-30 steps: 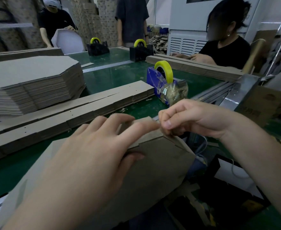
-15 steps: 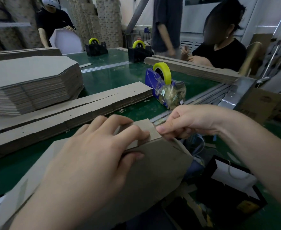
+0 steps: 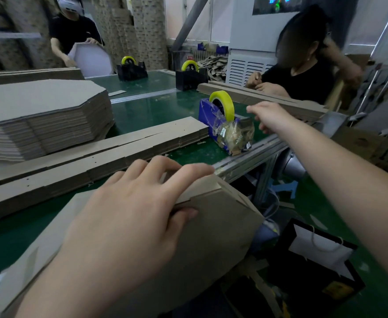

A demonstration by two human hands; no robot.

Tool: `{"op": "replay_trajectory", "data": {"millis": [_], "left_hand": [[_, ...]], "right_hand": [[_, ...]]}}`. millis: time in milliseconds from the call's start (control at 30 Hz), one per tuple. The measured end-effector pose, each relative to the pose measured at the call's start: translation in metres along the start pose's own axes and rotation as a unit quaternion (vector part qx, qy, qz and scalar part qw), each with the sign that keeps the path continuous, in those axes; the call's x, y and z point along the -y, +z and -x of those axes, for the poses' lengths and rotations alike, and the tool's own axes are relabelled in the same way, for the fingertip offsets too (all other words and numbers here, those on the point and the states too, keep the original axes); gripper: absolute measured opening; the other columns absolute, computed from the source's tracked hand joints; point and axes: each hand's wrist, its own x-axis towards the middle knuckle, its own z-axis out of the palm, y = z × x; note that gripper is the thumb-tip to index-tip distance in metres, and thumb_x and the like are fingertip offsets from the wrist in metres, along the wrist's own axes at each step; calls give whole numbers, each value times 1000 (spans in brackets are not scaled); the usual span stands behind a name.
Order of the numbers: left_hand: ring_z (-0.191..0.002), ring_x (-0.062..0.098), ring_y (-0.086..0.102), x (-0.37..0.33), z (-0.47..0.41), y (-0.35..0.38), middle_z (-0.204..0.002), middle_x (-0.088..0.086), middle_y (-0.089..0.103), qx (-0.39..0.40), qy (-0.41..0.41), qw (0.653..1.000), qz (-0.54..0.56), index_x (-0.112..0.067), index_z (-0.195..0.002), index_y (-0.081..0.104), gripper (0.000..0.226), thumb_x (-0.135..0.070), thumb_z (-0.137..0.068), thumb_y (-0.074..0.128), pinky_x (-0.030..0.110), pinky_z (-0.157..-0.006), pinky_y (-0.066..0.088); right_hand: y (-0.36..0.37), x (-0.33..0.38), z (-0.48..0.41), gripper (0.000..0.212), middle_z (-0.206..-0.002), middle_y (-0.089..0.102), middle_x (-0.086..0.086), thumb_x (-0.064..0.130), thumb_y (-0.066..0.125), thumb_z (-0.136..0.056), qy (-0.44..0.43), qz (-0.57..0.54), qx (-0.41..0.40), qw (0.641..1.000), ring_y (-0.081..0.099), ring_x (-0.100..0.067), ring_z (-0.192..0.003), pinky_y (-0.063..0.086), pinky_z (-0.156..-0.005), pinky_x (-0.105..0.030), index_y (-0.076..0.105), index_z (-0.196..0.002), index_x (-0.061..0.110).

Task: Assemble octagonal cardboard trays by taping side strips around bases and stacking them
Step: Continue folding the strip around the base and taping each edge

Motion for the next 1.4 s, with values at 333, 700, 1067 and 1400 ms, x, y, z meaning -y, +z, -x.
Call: {"op": "replay_trajectory", "data": {"millis": [333,700,1067,1400], "left_hand": [[-81,18,63,3,-2,-1,-104,-9,61,23,2,999,-31,-50,-120,57,42,-48,-82,40,8,-63,10],[-80,20,63,7,-2,2,-105,-8,61,10,4,999,-37,-49,-121,57,42,-48,-82,40,8,-62,11],[-85,19,63,9,-2,7,-107,-10,61,-1,-2,1000,-32,-43,-121,58,45,-51,-82,38,24,-61,31],[-92,17,64,6,2,5,-109,-13,62,-6,-14,1000,1,-31,-111,61,44,-54,-80,40,25,-63,41]], "right_hand": [[15,-2,-15,11,-78,63,5,18,68,-83,147,-221,32,964,25,-2,-39,25,-45,-15,73,-74,17],[21,-17,3,10,-54,53,9,10,65,-76,75,-411,-20,908,37,-4,-47,40,-63,-25,66,-66,12],[27,-65,26,14,-66,63,-10,7,69,-78,45,-195,-100,975,55,-21,-64,44,-70,-34,69,-69,-3],[-11,36,111,20,-76,64,9,36,69,-82,-217,20,30,976,55,-10,-71,49,-71,-31,72,-64,26]]}}
